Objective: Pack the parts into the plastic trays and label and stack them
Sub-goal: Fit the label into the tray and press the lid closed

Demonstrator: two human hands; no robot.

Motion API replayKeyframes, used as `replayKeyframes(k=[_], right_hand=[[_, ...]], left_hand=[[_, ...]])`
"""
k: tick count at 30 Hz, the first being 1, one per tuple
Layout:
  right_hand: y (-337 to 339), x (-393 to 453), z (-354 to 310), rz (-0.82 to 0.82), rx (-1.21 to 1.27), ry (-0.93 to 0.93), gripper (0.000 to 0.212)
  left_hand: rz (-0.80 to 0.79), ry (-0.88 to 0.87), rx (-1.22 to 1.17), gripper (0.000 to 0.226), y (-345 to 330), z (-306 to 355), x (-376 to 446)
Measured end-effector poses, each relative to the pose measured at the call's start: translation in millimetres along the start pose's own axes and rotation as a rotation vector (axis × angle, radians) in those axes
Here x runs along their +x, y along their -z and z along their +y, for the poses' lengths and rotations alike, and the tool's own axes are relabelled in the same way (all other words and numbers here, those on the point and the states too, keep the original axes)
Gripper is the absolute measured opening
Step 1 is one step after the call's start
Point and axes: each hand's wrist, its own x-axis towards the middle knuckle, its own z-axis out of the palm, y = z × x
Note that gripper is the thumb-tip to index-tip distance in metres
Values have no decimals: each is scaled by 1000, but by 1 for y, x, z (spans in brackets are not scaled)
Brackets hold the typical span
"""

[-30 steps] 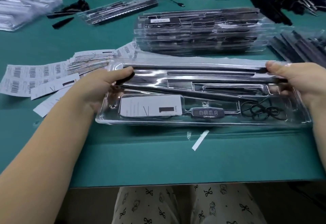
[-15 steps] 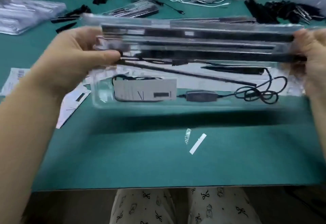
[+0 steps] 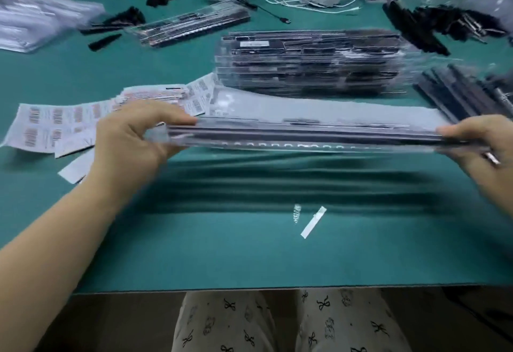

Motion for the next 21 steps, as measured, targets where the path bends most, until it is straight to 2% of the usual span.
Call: replayKeyframes(k=[2,4,6,8,10,15,18,21], right_hand=[[-8,-8,-1,-120,-82,81,41],[-7,-12,-1,-167,-134,162,41],[-5,-26,1,-298,-110,149,37],[-6,-30,10,-349,-108,135,38],[-1,-28,16,-361,-152,101,41],[0,-25,8,-502,-164,54,44],[7,-16,-9,-482,-66,40,40],[8,-4,-23,-420,-137,63,38]], left_hand=[[-79,-45,86,28,1,-6,-10],[-221,-93,207,38,5,-10,-13],[-390,-150,338,36,16,-9,-15],[-553,-181,430,46,25,-6,-21],[-635,-202,508,56,28,0,-24],[-577,-126,645,62,13,27,-13],[-549,-68,967,72,-15,38,3],[-468,4,1105,62,-57,47,17]])
